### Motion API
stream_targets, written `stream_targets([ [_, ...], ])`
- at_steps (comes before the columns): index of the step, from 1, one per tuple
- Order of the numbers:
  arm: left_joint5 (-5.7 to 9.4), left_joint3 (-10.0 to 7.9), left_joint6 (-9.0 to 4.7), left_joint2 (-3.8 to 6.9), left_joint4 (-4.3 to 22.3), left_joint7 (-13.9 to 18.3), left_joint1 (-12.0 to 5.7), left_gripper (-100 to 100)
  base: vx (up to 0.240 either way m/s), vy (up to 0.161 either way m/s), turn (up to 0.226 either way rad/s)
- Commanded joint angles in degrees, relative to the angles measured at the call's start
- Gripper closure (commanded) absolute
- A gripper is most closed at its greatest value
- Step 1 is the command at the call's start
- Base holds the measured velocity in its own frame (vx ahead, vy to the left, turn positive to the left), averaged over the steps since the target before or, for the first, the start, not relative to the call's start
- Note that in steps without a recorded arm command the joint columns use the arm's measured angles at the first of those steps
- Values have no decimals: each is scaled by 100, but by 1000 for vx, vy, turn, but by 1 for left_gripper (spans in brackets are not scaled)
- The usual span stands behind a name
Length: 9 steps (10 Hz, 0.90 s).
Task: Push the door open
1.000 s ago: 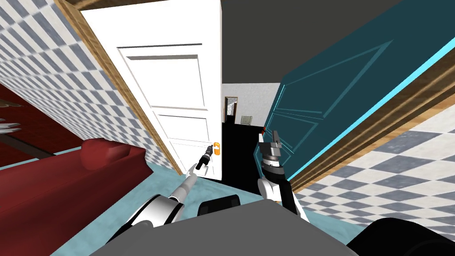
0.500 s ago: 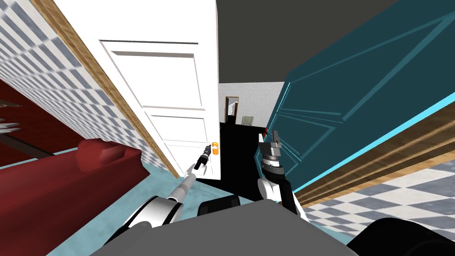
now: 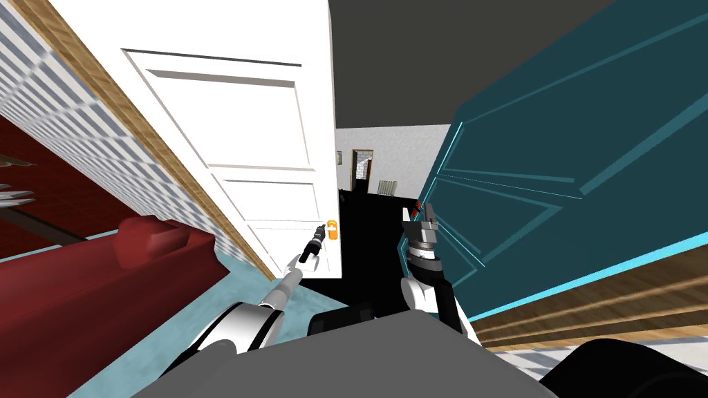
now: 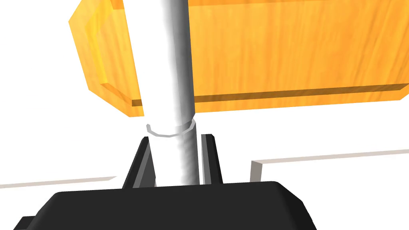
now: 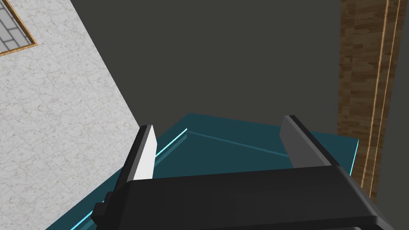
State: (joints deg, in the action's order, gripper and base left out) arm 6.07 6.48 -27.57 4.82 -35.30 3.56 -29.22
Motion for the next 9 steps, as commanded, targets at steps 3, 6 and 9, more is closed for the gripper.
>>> stream_targets([
  [3,38,-153,55,104,-115,-59,63,100,83,-87,46],
  [6,93,-352,54,163,-88,-131,69,100,105,-128,79],
  [9,144,-542,53,213,-63,-200,74,100,164,-138,64],
])
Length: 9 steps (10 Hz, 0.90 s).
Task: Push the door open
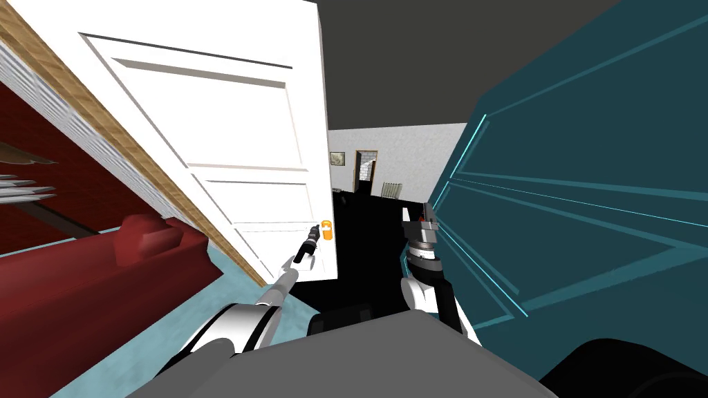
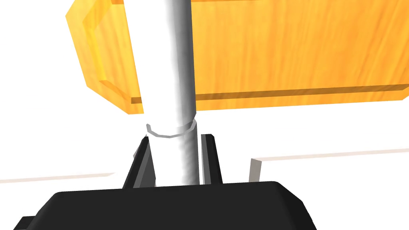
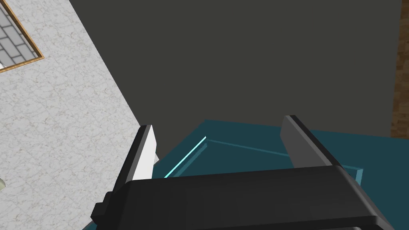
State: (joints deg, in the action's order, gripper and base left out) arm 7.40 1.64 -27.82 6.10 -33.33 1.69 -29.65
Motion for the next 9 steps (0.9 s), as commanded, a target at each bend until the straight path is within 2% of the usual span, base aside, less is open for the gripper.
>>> stream_targets([
  [1,11,-57,78,85,-260,-12,117,100,120,-114,56],
  [2,11,-57,78,85,-260,-12,117,100,48,-18,-3],
  [3,49,-195,77,117,-241,-62,121,100,97,-97,51],
  [9,128,-484,76,177,-203,-167,130,100,146,-147,77],
])
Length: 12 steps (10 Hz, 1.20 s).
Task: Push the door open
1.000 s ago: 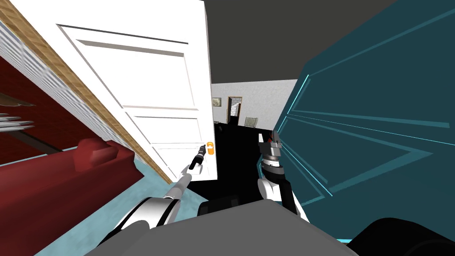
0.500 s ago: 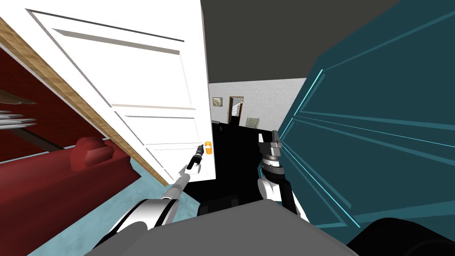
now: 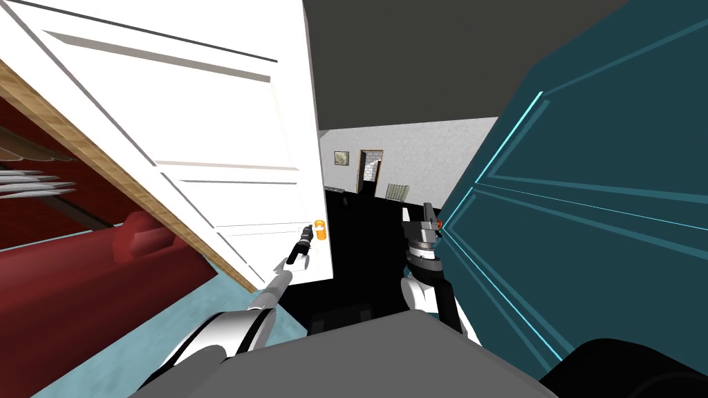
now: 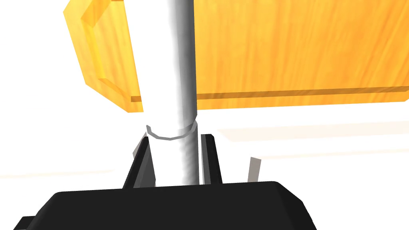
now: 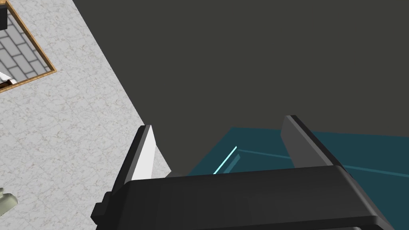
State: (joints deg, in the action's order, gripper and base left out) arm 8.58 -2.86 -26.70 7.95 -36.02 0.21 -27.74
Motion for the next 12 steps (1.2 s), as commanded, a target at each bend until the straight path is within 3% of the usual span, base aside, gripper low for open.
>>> stream_targets([
  [1,0,0,0,0,0,0,0,100,57,-53,44],
  [12,212,-592,-45,314,82,-172,90,100,183,-79,54],
])
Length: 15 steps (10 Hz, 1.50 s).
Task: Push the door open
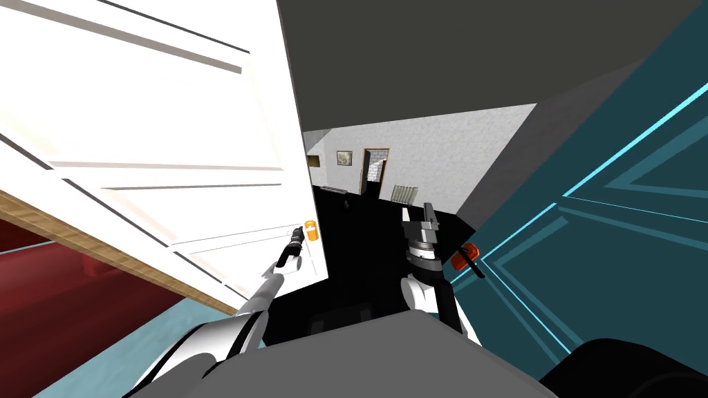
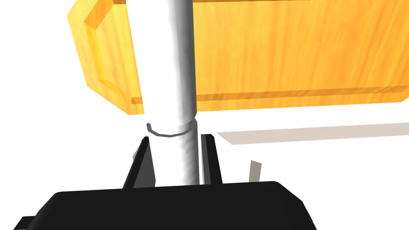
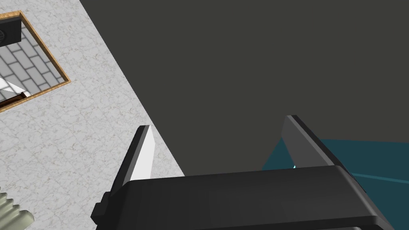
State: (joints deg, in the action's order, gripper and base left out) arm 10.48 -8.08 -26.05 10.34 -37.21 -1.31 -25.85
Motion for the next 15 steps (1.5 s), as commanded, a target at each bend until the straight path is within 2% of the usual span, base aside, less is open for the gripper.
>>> stream_targets([
  [1,22,-70,-110,75,201,-20,-100,100,135,-38,38],
  [8,185,-525,-144,310,273,-153,-22,100,175,-105,72],
  [9,185,-525,-144,310,248,-153,-22,100,137,-57,31],
  [11,237,-670,-156,385,296,-196,3,100,159,-71,57],
  [15,282,-795,-165,450,381,-233,25,100,144,-86,51],
])
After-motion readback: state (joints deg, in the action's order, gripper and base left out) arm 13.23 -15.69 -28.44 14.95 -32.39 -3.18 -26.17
